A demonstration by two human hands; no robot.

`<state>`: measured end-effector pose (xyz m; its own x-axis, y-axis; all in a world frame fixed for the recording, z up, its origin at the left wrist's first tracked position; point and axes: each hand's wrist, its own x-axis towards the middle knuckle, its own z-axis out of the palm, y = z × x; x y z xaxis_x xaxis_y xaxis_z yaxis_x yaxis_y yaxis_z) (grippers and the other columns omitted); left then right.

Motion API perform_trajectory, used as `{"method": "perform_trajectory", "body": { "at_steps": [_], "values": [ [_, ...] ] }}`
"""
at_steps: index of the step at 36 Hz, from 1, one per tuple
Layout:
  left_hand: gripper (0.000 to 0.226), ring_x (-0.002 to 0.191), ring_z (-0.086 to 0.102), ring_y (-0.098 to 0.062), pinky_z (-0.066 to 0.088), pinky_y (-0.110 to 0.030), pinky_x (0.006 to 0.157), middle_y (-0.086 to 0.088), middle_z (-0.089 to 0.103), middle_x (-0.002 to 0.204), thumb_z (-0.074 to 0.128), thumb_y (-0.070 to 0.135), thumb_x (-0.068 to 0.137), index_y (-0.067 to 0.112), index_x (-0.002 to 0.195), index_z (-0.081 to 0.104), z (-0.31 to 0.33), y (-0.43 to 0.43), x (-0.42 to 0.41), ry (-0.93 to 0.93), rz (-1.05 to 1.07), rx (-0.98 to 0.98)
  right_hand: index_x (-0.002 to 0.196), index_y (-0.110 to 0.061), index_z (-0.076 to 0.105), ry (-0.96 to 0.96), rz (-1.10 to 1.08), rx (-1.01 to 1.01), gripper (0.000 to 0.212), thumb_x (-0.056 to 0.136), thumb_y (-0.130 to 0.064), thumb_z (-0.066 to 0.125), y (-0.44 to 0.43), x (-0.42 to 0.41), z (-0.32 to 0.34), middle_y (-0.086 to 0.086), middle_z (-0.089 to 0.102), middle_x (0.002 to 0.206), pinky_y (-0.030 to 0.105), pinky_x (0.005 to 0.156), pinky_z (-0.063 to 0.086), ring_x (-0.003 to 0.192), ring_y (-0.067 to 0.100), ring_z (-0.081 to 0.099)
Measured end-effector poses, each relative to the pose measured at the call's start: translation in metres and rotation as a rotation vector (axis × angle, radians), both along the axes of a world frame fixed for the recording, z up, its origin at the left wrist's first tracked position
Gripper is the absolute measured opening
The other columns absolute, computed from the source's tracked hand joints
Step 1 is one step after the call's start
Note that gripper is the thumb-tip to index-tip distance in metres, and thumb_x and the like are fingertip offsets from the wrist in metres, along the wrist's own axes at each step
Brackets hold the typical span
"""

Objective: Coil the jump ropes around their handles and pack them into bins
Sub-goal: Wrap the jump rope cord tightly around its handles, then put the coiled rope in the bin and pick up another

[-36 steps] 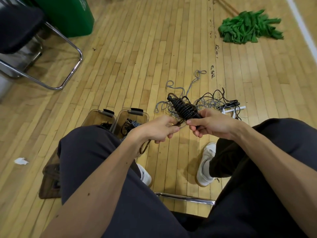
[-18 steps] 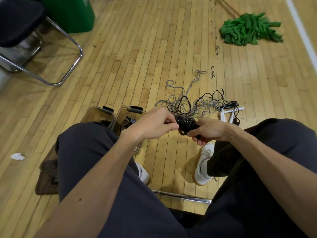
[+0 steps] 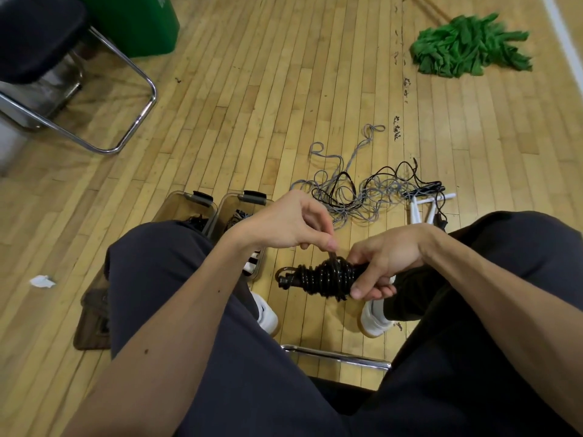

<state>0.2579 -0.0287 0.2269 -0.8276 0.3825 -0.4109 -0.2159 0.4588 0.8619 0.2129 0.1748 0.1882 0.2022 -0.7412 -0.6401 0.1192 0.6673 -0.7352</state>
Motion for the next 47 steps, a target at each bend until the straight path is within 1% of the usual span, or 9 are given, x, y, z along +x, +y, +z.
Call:
{"method": "perform_trajectory", "body": {
  "at_steps": [6, 10, 15, 20, 27, 35, 38, 43, 47],
  "values": [
    [0.016, 0.054, 0.054, -0.015, 0.041, -0.026, 0.052, -0.001, 0.071, 0.069, 0.081, 0.032, 0.068, 0.018, 0.074, 0.075, -0.006, -0.002, -0.002, -0.044, 0.066, 0.136, 0.061, -0.026, 0.070, -0.085, -0.086, -0.138, 0.046, 0.098, -0.002, 0.057, 0.005, 0.000, 0.005, -0.008, 0.062, 0.061, 0.014, 0.053, 0.046, 0.053, 0.003, 0.058],
    [0.017, 0.054, 0.057, -0.006, 0.047, -0.018, 0.053, 0.007, 0.068, 0.063, 0.076, 0.030, 0.070, 0.015, 0.078, 0.072, -0.009, -0.004, -0.008, -0.034, 0.191, 0.199, 0.068, -0.025, 0.071, -0.167, -0.288, -0.248, 0.019, 0.086, -0.025, 0.073, 0.002, 0.002, 0.009, -0.007, 0.063, 0.064, 0.014, 0.054, 0.049, 0.056, 0.004, 0.060],
    [0.020, 0.079, 0.064, -0.013, 0.051, -0.033, 0.077, 0.002, 0.071, 0.081, 0.059, 0.016, 0.096, 0.017, 0.081, 0.072, -0.015, -0.011, -0.008, -0.117, 0.319, 0.368, 0.077, -0.019, 0.066, -0.278, -0.441, -0.348, 0.024, 0.082, -0.037, 0.080, -0.009, -0.003, 0.007, -0.005, 0.059, 0.066, 0.017, 0.056, 0.046, 0.060, 0.007, 0.055],
    [0.019, 0.095, 0.065, -0.016, 0.053, -0.032, 0.079, -0.001, 0.073, 0.096, 0.049, 0.017, 0.105, 0.014, 0.099, 0.067, -0.026, -0.028, -0.003, -0.147, 0.628, 0.399, 0.089, -0.012, 0.054, -0.273, -0.609, -0.348, 0.037, 0.080, -0.036, 0.081, -0.037, -0.009, 0.008, -0.004, 0.053, 0.066, 0.019, 0.055, 0.043, 0.060, 0.009, 0.049],
    [0.050, 0.109, 0.068, -0.025, 0.053, -0.037, 0.090, -0.012, 0.073, 0.114, 0.025, 0.040, 0.109, 0.008, 0.125, 0.060, -0.021, -0.071, 0.032, -0.174, 1.043, 0.494, 0.084, -0.015, 0.064, -0.210, -0.766, -0.233, 0.013, 0.090, -0.026, 0.068, -0.117, -0.008, 0.008, -0.002, 0.057, 0.067, 0.018, 0.052, 0.043, 0.060, 0.011, 0.048],
    [0.049, 0.098, 0.072, -0.023, 0.058, -0.037, 0.091, -0.010, 0.077, 0.100, 0.072, 0.051, 0.085, 0.005, 0.103, 0.073, -0.020, -0.176, 0.042, -0.193, 1.064, 0.082, 0.093, -0.009, 0.062, 0.103, -0.452, -0.132, 0.020, 0.102, -0.026, 0.060, -0.237, -0.002, 0.002, 0.004, 0.062, 0.072, 0.024, 0.054, 0.049, 0.058, 0.012, 0.055],
    [0.056, 0.091, 0.070, -0.023, 0.056, -0.032, 0.078, -0.013, 0.075, 0.101, 0.075, 0.048, 0.082, 0.000, 0.108, 0.068, -0.027, -0.233, 0.042, -0.285, 1.058, 0.072, 0.091, -0.011, 0.060, 0.239, -0.368, -0.096, 0.024, 0.104, -0.031, 0.056, -0.291, 0.002, -0.003, 0.005, 0.059, 0.067, 0.023, 0.051, 0.049, 0.054, 0.013, 0.053],
    [0.060, 0.097, 0.074, -0.023, 0.060, -0.034, 0.085, -0.015, 0.073, 0.107, 0.077, 0.044, 0.078, -0.002, 0.115, 0.063, -0.057, -0.304, 0.036, -0.382, 1.046, 0.087, 0.092, -0.012, 0.063, 0.503, -0.285, -0.044, 0.027, 0.101, -0.037, 0.060, -0.359, -0.004, -0.037, 0.001, 0.060, 0.062, 0.023, 0.050, 0.049, 0.049, 0.011, 0.053],
    [0.073, 0.091, 0.075, -0.024, 0.059, -0.037, 0.089, -0.018, 0.073, 0.105, 0.084, 0.039, 0.068, -0.004, 0.120, 0.056, -0.116, -0.349, 0.027, -0.406, 1.146, 0.126, 0.089, -0.021, 0.055, 0.722, -0.190, 0.014, 0.022, 0.097, -0.038, 0.064, -0.410, -0.013, -0.086, -0.001, 0.062, 0.083, 0.021, 0.052, 0.041, 0.066, 0.010, 0.057]
  ]
}}
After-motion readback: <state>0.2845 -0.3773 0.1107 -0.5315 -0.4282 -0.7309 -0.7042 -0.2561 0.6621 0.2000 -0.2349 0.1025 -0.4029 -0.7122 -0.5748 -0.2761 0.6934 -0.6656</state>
